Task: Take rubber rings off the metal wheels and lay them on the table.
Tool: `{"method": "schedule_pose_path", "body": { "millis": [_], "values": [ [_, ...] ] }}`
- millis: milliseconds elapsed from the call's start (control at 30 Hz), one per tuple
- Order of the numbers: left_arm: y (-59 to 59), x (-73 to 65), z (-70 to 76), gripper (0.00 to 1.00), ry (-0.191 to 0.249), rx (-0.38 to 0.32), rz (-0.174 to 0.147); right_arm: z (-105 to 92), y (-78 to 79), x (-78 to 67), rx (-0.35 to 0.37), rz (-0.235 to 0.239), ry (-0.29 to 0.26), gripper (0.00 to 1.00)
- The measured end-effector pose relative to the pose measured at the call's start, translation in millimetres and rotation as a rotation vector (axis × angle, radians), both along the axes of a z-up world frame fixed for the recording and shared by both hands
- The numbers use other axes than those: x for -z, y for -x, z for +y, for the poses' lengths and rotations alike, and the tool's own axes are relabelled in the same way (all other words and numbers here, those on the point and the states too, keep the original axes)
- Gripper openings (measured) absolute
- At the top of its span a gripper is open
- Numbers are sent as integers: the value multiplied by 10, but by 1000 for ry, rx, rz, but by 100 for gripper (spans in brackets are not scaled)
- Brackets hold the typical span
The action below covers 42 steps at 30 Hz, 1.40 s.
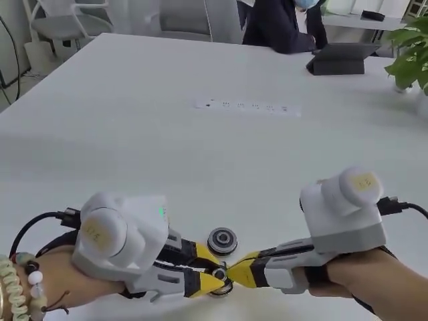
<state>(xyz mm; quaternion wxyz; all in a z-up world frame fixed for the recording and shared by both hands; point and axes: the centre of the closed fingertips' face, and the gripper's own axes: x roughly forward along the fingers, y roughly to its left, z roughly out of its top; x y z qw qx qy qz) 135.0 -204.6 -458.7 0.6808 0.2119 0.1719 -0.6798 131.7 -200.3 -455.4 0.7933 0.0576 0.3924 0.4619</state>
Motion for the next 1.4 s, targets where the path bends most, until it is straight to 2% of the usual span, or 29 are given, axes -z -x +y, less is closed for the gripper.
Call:
{"method": "schedule_pose_path", "body": {
  "millis": [67,133,167,200,400,600,667,733,800,833,867,967,1067,1167,1233,1333,1400],
  "values": [
    [0,-1,-3,7,1,-1,0,51,18,-49,-9,4,-33,0],
    [2,1,-9,7,2,-2,1,75,-24,-117,-2,-18,-55,0],
    [0,1,-10,7,3,-3,2,70,-16,-98,-1,-4,-43,0],
    [-2,2,-12,7,3,-4,3,70,-8,-81,-10,-21,-32,0],
    [0,0,-10,7,20,-9,12,14,-12,-47,6,1,-32,0],
    [-2,-1,-16,8,30,-18,28,-41,-29,6,23,8,-6,0],
    [-3,0,-16,8,28,-13,23,-50,-30,13,25,17,-6,0],
    [-2,-5,-19,8,14,-16,32,-64,-39,19,36,38,-11,0],
    [25,-4,-18,11,2,0,45,-79,-46,11,41,38,-13,0],
    [28,-7,-18,12,1,4,39,-88,-51,9,44,38,-11,0],
    [30,-18,-15,12,-5,18,17,-98,-55,6,47,38,-11,0],
    [75,-65,-9,18,-11,44,26,-108,-58,1,53,42,-14,0],
    [148,-108,34,28,-11,69,64,-113,-60,0,55,45,-14,0],
    [181,-143,91,38,-20,85,75,-121,-55,0,53,48,-11,0],
    [167,-180,145,42,-30,88,67,-124,-55,-12,54,48,-12,0],
    [124,-277,212,48,-19,72,84,-130,-53,-32,53,45,-11,0],
    [90,-337,276,53,-19,63,78,-134,-54,-42,52,40,-7,0]
  ]
}}
